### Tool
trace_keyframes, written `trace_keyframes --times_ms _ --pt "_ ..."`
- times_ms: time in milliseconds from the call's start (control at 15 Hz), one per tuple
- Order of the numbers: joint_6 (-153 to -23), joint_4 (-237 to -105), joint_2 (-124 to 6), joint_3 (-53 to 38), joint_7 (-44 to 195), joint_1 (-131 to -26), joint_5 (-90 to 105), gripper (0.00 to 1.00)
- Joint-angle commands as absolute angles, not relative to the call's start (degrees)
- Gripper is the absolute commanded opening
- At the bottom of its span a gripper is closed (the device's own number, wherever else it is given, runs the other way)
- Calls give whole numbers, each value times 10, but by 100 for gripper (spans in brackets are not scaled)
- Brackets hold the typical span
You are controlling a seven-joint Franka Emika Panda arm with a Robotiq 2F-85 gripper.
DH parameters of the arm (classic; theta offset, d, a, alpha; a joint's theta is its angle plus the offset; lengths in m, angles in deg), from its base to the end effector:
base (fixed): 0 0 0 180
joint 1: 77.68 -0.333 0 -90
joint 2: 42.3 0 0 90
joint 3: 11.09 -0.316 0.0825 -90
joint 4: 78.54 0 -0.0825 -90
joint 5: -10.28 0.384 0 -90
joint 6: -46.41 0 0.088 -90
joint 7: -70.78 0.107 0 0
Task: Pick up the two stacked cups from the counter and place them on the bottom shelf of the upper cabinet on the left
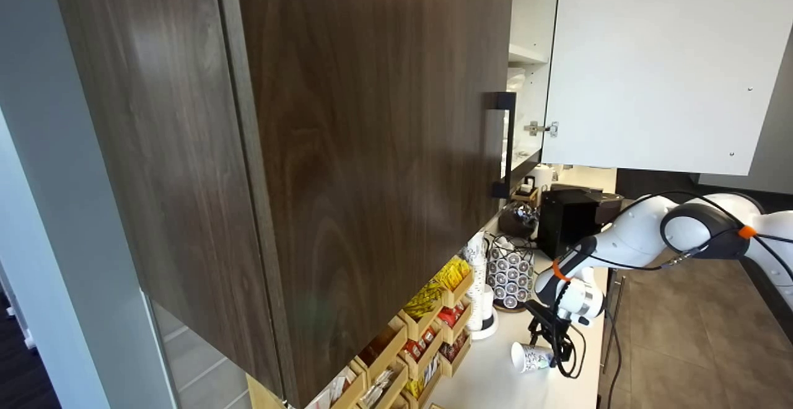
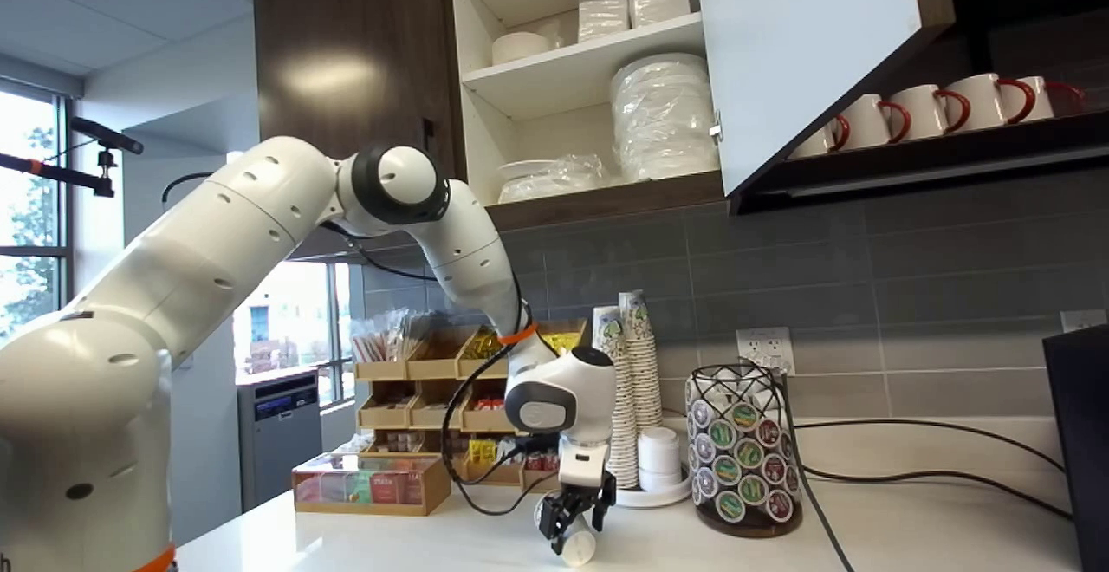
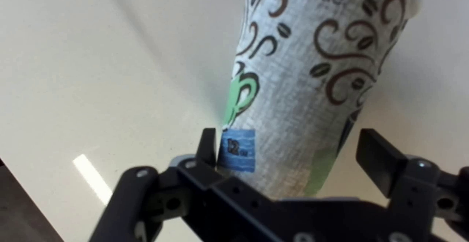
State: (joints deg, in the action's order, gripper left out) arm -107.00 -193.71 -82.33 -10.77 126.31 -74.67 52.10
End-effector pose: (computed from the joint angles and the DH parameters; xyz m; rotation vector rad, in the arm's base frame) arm 0.5777 -0.0543 0.0950 -1.9052 2.1450 0.2323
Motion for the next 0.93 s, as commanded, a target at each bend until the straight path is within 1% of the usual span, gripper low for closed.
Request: trace_keyframes --times_ms 0,67,200,267,333,467,867 --pt "-1046 -1915 -839 -111 1261 -739 536 73" --pt "-1046 -1916 -838 -108 1263 -741 534 70" --pt "-1062 -1927 -825 -98 1263 -753 521 55" --pt "-1068 -1936 -815 -86 1272 -767 507 45" --pt "-1068 -1941 -807 -76 1280 -776 494 41" --pt "-1073 -1959 -787 -46 1296 -809 448 38" --pt "-1075 -2023 -702 60 1373 -912 202 38"
